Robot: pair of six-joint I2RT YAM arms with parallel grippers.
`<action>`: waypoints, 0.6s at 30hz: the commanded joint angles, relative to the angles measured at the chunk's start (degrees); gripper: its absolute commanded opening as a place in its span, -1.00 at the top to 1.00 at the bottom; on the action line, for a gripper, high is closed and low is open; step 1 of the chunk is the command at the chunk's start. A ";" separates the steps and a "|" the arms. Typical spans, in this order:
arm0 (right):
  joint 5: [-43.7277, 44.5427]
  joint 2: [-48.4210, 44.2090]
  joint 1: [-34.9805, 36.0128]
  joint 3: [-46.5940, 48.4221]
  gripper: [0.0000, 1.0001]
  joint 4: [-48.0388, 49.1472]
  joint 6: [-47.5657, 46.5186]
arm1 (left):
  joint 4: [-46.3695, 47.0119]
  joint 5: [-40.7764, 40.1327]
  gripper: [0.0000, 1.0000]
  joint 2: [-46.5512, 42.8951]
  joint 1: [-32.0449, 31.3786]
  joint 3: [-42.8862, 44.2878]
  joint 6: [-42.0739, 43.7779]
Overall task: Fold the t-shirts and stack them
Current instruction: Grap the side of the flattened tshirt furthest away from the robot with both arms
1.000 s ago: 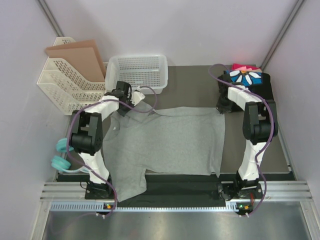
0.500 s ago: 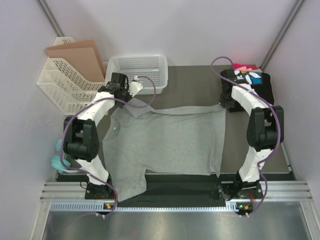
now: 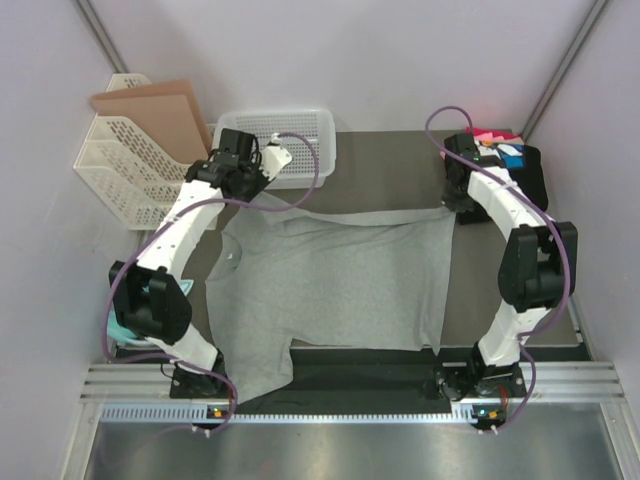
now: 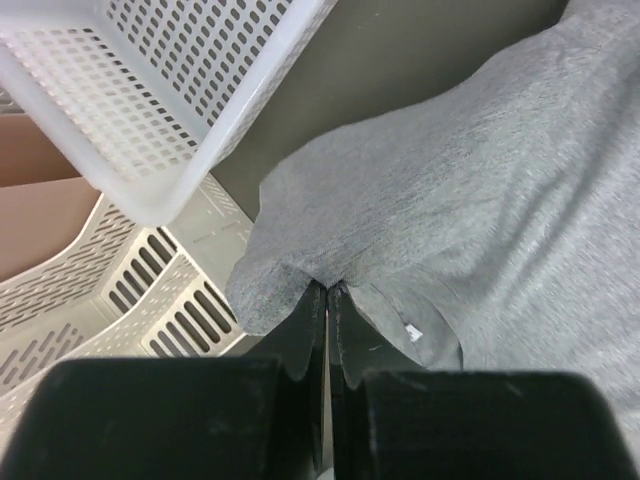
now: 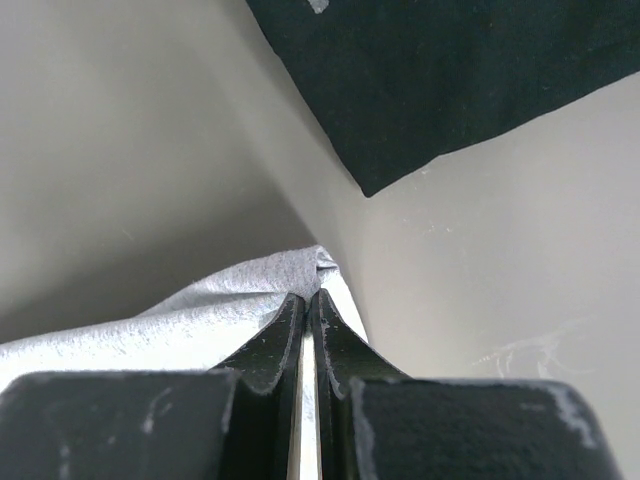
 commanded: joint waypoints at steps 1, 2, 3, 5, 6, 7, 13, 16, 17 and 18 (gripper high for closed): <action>1.17 -3.01 0.78 1.53 1.00 -0.45 -0.76 | -2.38 -5.41 1.00 -3.67 0.13 4.46 -1.56; 0.99 -2.74 0.78 1.71 1.00 -0.53 -0.76 | -1.41 -6.99 1.00 -3.67 0.13 4.73 0.19; 0.91 -2.48 0.78 2.32 1.00 -0.88 -0.85 | -0.62 -8.92 1.00 -3.59 0.13 4.90 1.25; 0.73 -2.04 0.78 2.94 1.00 -1.23 -0.76 | 1.05 -13.14 1.00 -2.27 0.30 6.21 4.33; 0.73 -1.86 0.78 3.12 1.00 -1.32 -0.76 | 1.32 -13.94 1.00 -1.57 0.65 6.92 4.95; 0.55 -1.60 0.78 3.29 1.00 -1.24 -0.85 | 1.32 -14.38 1.00 0.00 1.35 7.80 5.47; 0.11 1.64 0.69 6.01 1.00 -1.85 -1.02 | 1.23 -16.40 1.00 6.78 2.77 13.96 5.74; -0.06 3.49 0.43 8.03 1.00 -2.29 -1.11 | 2.11 -17.02 1.00 8.80 2.77 14.92 6.09; -0.15 3.85 0.25 9.26 1.00 -2.64 -1.11 | 2.20 -17.55 1.00 9.33 2.77 15.10 6.27; -0.50 4.29 -0.10 9.88 1.00 -2.64 -1.11 | 2.37 -17.73 1.00 10.29 2.77 15.19 6.45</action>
